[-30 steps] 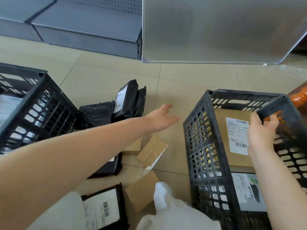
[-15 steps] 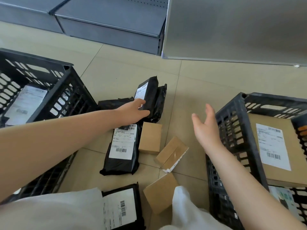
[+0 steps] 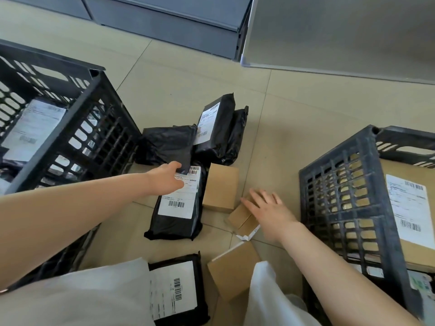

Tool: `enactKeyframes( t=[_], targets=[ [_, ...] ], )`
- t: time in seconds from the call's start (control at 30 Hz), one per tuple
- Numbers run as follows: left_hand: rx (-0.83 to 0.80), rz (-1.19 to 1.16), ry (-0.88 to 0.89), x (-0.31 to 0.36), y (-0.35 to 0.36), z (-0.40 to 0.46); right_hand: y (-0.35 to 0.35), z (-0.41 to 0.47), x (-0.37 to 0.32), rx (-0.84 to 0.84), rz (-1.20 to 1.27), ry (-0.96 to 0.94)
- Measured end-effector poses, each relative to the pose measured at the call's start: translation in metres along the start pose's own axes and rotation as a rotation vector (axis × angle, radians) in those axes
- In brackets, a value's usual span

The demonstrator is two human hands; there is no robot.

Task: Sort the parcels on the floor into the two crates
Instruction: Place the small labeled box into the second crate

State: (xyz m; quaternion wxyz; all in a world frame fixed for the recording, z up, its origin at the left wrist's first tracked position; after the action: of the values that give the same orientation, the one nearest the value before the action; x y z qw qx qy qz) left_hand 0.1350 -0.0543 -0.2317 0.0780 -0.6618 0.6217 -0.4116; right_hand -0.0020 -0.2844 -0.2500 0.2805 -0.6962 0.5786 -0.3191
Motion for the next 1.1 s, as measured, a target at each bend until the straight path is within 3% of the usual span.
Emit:
enactKeyframes(
  t=[0.23,0.4,0.6,0.77,0.93,1.1],
  targets=[
    [0.005,0.095,0.093,0.003,-0.005,0.005,-0.002,-0.001,0.002,0.147,-0.073,0.014],
    [-0.013,0.174,0.146,0.01,0.001,0.004,0.002,-0.008,0.033,0.199,0.048,0.155],
    [-0.042,0.197,0.193,0.018,0.011,0.001,-0.003,-0.022,0.077,0.298,0.41,0.319],
    [-0.025,0.054,0.255,0.042,0.012,-0.007,-0.006,-0.038,0.109,0.176,1.059,0.478],
    [0.009,-0.193,0.314,0.076,0.017,-0.013,-0.011,-0.043,0.1,0.043,1.573,0.387],
    [-0.096,-0.35,0.259,0.096,0.032,-0.018,-0.021,-0.043,0.075,-0.056,1.833,0.279]
  ],
)
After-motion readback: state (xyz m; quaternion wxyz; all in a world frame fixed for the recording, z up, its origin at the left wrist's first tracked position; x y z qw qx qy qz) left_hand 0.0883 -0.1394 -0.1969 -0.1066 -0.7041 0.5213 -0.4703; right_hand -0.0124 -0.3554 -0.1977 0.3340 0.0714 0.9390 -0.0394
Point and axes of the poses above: each hand's wrist, its own z-axis towards the middle knuckle, its own y-axis out of the palm, x = y × z, the point moved 10 cm from there along z, towards the middle knuckle, and after that the axes turned 8 degrees about y, right-handed, at the moved point
